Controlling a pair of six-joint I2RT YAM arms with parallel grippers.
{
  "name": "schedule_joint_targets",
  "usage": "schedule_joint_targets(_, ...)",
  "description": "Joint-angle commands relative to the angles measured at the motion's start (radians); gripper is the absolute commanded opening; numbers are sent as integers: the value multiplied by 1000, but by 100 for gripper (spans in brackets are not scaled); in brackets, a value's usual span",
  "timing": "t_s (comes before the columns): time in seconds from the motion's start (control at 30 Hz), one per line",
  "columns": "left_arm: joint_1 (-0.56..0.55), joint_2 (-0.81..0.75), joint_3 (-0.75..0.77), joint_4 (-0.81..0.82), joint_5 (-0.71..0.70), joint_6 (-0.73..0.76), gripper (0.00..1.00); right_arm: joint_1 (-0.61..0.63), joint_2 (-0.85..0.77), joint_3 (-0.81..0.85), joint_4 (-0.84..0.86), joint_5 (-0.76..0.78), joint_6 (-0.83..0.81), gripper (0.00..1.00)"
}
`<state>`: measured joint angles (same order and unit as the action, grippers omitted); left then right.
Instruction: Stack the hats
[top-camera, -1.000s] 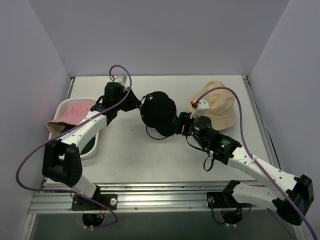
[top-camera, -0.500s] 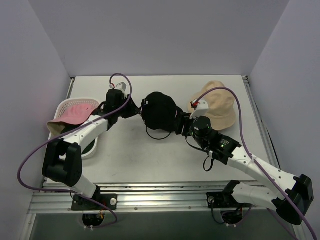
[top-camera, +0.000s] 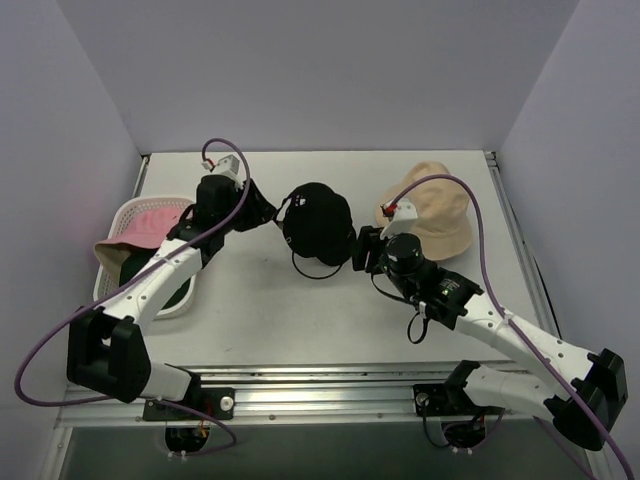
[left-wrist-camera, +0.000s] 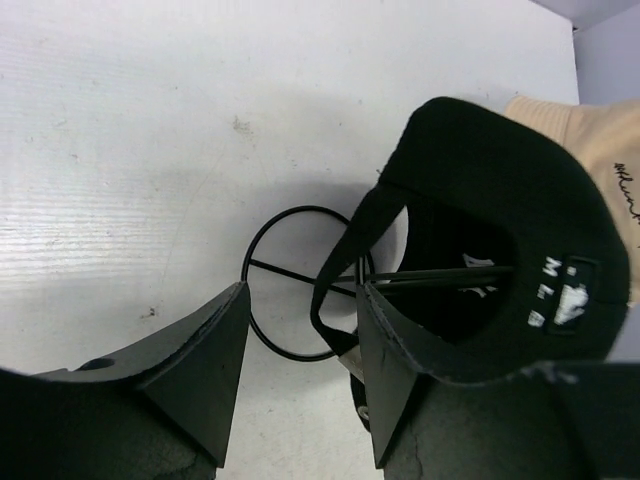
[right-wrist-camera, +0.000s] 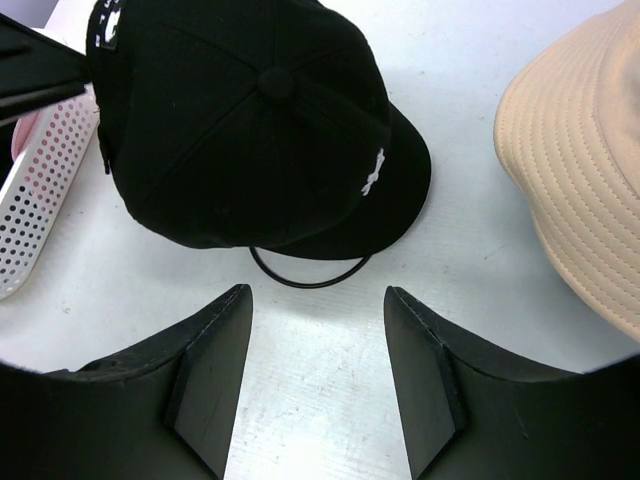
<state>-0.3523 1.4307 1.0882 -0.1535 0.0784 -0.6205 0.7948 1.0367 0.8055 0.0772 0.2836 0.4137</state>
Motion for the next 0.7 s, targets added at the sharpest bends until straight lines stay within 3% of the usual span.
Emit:
schedule_joint_targets(0.0, 1, -82, 47, -53, -51, 14, 57, 9, -44, 6, -22, 29, -19, 51)
schedule_joint_targets(0.37, 55, -164, 194, -354, -227, 107, 62, 4, -7, 185, -134, -75, -105, 51)
schedule_joint_targets(0.67, 216, -207, 196, -563, -368, 119, 66, 4, -128, 49, -7, -147, -145, 51)
